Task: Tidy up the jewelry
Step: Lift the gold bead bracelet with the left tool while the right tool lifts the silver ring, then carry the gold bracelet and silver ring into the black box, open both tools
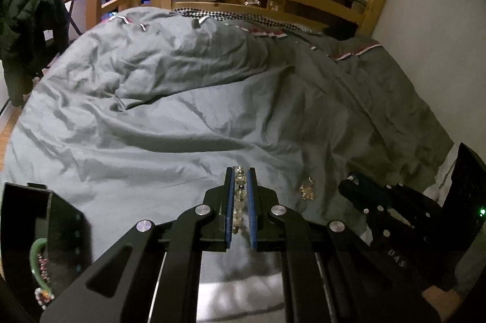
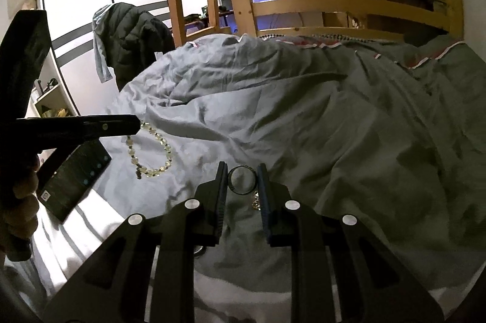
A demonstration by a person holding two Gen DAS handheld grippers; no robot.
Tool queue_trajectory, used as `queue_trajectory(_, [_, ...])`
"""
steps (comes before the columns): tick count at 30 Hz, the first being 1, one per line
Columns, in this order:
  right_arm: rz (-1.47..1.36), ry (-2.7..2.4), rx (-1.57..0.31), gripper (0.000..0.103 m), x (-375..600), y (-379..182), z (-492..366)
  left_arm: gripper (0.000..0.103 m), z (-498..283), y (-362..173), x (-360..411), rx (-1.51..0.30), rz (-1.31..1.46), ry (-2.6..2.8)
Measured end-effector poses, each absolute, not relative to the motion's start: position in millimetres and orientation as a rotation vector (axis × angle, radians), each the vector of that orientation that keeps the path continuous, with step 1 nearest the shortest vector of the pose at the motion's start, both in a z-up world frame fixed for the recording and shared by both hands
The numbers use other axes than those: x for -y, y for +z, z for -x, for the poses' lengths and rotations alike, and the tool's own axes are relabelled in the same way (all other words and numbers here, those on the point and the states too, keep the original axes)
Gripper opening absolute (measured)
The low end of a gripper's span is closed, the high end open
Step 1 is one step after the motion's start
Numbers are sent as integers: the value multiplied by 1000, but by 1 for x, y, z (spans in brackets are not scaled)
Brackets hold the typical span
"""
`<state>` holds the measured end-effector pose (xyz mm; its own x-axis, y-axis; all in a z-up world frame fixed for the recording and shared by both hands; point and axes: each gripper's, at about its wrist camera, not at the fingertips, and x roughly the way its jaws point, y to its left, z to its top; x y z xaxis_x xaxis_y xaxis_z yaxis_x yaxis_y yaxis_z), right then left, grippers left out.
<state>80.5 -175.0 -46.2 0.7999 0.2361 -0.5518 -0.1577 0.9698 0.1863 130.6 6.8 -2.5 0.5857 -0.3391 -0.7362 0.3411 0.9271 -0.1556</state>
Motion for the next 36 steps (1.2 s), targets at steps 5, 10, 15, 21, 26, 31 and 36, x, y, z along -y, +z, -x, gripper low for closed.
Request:
queue_trajectory(5, [-126, 218, -597, 21, 170, -30, -65, 8, -115, 10, -16, -866, -3, -378])
queue_trajectory(10, [-114, 231, -580, 21, 161, -12, -50, 8, -99, 23, -28, -870, -5, -361])
queue_trajectory(15, [-108, 261, -561, 21, 146, 7, -41, 8, -86, 38, -47, -862, -27, -301])
queue_trajectory(21, [-69, 296, -558, 21, 115, 21, -38, 8, -80, 52, -83, -853, -9, -245])
queue_trajectory(26, [-45, 334, -562, 21, 85, 27, -41, 8, -77, 61, -112, -839, 24, -212])
queue_trajectory(31, [-10, 381, -566, 21, 49, 31, -45, 8, -76, 65, -141, -846, 54, -169])
queue_trajectory(36, [20, 429, -574, 21, 16, 30, -51, 8, -78, 61, -166, -870, 78, -126])
